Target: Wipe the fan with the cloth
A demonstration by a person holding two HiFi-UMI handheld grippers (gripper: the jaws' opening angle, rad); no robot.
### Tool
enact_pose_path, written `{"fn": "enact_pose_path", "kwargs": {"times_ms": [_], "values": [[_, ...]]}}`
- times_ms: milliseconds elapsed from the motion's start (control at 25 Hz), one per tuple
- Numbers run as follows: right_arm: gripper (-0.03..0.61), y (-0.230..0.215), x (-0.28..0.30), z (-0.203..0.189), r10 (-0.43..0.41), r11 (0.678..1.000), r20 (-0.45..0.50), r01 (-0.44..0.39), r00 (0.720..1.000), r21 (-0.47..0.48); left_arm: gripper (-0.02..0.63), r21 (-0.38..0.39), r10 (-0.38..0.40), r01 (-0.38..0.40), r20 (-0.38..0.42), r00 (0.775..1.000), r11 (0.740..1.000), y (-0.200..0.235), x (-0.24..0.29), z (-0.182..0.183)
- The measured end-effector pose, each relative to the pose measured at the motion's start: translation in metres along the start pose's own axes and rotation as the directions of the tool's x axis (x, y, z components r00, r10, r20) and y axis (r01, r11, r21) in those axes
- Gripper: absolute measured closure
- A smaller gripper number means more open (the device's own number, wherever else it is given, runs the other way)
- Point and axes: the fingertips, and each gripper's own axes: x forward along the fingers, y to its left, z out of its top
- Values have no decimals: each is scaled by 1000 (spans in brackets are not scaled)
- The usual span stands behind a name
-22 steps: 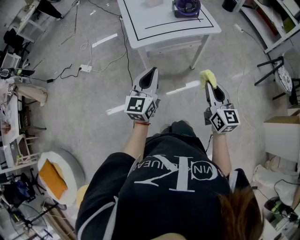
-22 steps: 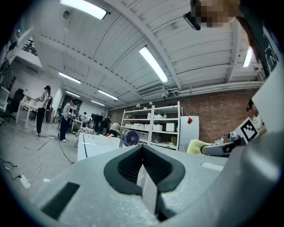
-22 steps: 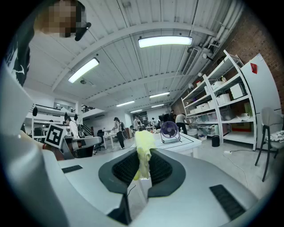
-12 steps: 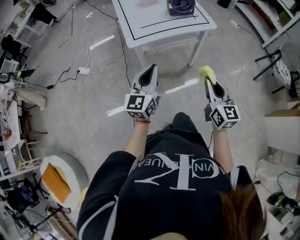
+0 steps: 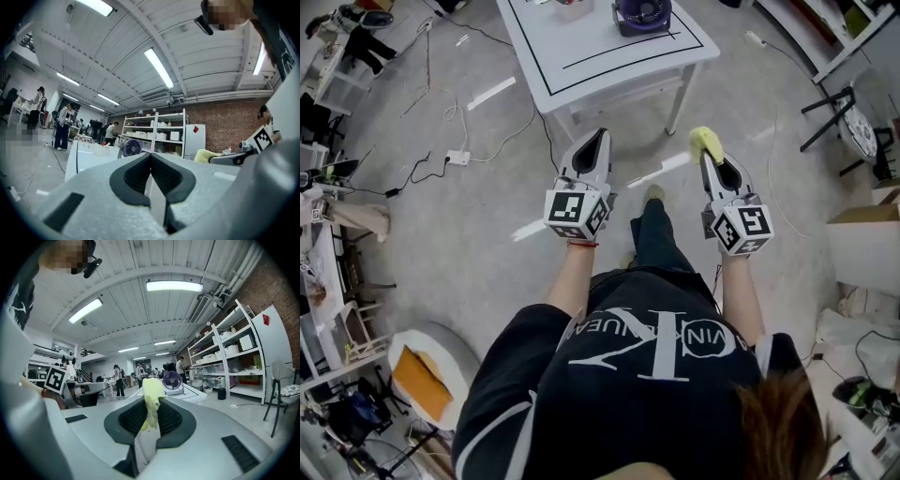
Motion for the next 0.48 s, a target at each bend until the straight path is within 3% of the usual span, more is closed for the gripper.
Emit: {"fn": "enact_pose_path", "kwargs": {"times_ms": [240,480], "values": [[534,-38,65,-4,-2,1000,-31,2,1000,2,603,-2,-4,4,-57,998,1000,26,64,-20],[534,-77,148,-10,46,997,-82,-51,996,-56,603,8,12,-11,-88,996,1000,67,144,-36]]}}
